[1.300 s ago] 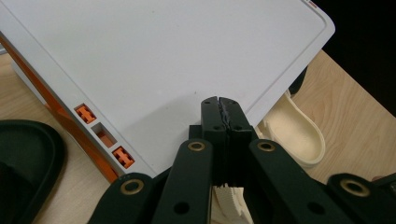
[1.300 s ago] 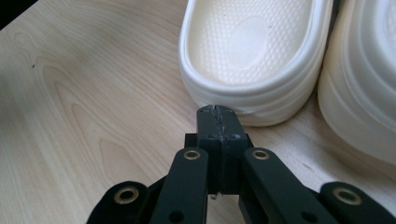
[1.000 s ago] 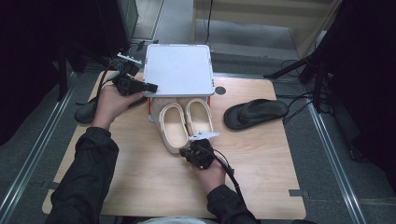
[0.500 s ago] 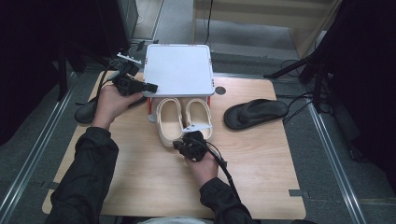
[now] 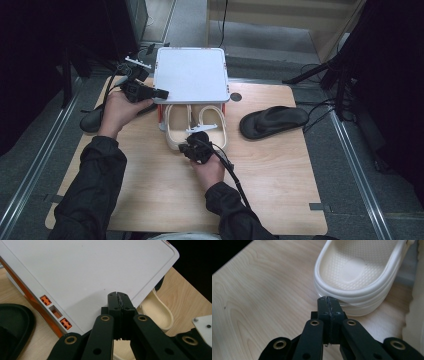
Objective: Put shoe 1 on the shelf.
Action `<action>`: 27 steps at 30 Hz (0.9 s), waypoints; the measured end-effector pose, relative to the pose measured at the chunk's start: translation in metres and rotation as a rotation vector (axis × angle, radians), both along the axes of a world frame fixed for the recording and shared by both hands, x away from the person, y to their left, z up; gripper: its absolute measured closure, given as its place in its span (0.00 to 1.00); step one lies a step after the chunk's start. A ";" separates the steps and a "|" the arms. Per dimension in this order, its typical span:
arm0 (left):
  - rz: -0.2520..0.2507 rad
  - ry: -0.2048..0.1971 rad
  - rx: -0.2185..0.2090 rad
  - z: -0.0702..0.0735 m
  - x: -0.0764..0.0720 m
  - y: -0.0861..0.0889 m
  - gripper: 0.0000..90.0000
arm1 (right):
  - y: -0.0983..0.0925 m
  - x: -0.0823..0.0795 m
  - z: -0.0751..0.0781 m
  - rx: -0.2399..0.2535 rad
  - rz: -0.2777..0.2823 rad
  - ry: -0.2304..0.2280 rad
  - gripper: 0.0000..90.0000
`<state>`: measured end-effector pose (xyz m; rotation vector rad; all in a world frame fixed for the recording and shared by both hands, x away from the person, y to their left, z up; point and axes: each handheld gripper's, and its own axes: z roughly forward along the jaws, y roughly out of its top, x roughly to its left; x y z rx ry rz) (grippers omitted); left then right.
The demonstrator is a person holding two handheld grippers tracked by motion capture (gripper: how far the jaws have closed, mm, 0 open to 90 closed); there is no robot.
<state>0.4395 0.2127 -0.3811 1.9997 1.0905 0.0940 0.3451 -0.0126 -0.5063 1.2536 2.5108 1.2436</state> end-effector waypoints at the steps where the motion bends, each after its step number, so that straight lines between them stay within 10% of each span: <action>1: 0.000 0.000 0.000 0.000 0.000 0.000 1.00 | 0.002 0.002 0.000 -0.003 0.000 0.001 1.00; 27: -0.002 0.002 -0.007 0.000 0.001 0.001 1.00 | 0.038 0.056 0.000 -0.038 -0.092 -0.059 1.00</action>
